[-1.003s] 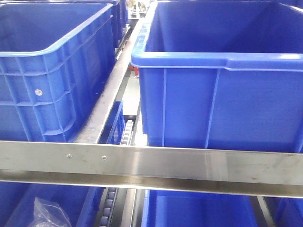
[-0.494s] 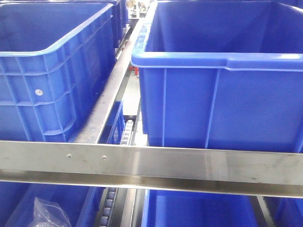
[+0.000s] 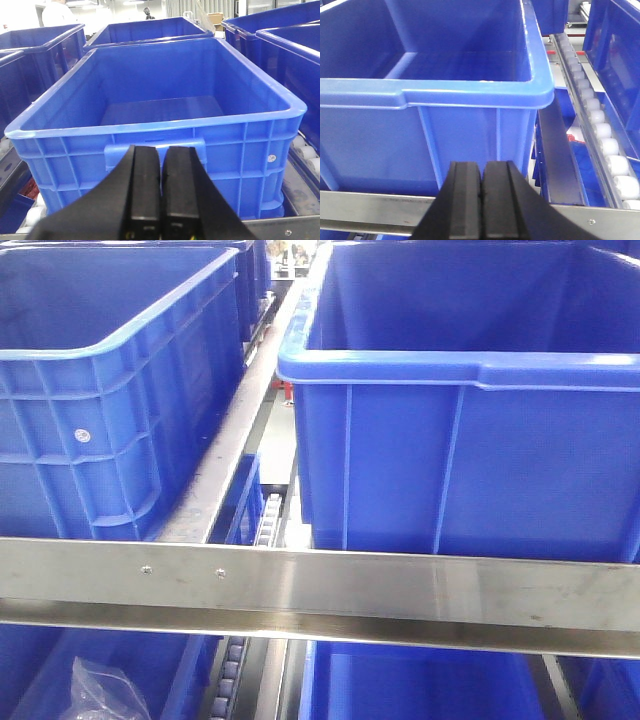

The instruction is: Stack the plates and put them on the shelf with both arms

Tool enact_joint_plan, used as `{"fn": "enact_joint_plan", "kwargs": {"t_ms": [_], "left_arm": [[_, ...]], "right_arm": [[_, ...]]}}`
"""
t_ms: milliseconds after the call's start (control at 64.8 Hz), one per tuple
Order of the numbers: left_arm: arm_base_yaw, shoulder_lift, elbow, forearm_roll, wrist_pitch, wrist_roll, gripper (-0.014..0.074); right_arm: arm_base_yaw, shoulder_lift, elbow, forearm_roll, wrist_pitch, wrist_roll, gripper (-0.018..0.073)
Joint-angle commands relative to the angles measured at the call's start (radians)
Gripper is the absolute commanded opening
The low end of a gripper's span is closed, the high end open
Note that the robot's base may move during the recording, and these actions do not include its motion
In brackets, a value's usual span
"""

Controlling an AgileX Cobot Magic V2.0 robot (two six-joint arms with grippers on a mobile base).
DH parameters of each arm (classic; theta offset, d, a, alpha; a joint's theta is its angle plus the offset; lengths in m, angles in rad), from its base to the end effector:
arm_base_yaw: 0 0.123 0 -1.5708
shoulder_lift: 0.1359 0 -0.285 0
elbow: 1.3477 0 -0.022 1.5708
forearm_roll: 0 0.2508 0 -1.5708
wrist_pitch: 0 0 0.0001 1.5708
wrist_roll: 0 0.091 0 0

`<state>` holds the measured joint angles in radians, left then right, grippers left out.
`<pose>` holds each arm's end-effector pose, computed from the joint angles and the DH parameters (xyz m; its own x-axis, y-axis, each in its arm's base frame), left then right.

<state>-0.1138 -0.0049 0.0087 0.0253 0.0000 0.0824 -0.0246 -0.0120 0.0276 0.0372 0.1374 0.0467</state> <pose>0.0559 -0.0064 0.2105 0.0945 0.0974 -0.9908 0.1040 0.9888 0.1071 0.0566 -0.0009 0.1920 -0.0638 0.0850 -0.9943 0.0249 0.9962 0.0836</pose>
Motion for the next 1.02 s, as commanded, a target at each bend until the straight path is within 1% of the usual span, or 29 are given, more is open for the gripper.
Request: {"fn": "enact_joint_plan", "kwargs": {"t_ms": [0, 77, 1003], "left_arm": [[-0.001, -0.023, 0.002, -0.010, -0.060, -0.009, 0.0083], [-0.001, -0.023, 0.002, -0.010, -0.047, -0.009, 0.0083], [-0.001, -0.023, 0.002, -0.010, -0.047, -0.009, 0.0083]], "right_arm": [[0.002, -0.018, 0.002, -0.009, -0.090, 0.000, 0.0048], [0.002, -0.018, 0.002, -0.009, -0.090, 0.000, 0.0048], [0.002, -0.018, 0.002, -0.009, -0.090, 0.000, 0.0048]]}}
